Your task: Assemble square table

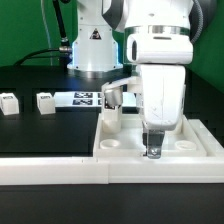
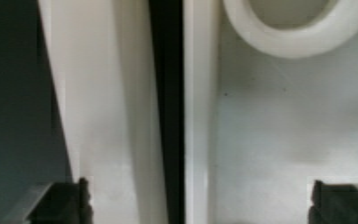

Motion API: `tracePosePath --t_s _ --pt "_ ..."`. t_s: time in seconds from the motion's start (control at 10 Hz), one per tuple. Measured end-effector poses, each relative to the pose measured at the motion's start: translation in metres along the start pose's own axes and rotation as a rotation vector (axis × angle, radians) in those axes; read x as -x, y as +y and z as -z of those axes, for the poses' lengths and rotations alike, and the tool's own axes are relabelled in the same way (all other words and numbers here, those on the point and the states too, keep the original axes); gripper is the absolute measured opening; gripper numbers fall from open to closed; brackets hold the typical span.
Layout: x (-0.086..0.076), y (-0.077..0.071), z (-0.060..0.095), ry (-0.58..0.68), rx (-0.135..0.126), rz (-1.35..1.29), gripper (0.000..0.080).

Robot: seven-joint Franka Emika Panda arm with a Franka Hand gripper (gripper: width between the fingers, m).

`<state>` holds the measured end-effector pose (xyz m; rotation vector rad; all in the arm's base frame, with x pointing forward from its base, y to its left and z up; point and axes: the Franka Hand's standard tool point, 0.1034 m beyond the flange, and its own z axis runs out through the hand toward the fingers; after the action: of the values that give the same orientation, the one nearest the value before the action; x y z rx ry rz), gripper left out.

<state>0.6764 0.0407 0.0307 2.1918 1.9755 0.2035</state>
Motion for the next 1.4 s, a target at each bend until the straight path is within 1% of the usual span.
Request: tracePosePath --t_s 0.1,0.5,0.6,0.7,0.8,0.9,1.0,1.1,1.4 --pt "0.0 0.0 0.0 0.0 0.0 0.0 0.0642" --pt "0.0 0.0 0.0 0.0 0.0 -0.001 0.0649" --pt "0.003 0.001 0.001 -0.002 0.002 -0.001 0.0649" --pt "0.022 0.005 0.021 -0.021 -0.003 -0.014 0.0649" --pt "0.037 0.005 0.046 -0.036 -0.011 -0.029 0.0649" --pt "0.049 0.007 0.066 -0.046 -0.004 -0.043 0.0649" --pt "0.062 0.011 0.074 -0.057 0.007 -0.073 0.0649" --pt "0.062 0.012 0.069 -0.06 0.006 -0.104 0.0649" --pt "0.061 0.012 0.067 -0.059 0.011 -0.316 0.0649"
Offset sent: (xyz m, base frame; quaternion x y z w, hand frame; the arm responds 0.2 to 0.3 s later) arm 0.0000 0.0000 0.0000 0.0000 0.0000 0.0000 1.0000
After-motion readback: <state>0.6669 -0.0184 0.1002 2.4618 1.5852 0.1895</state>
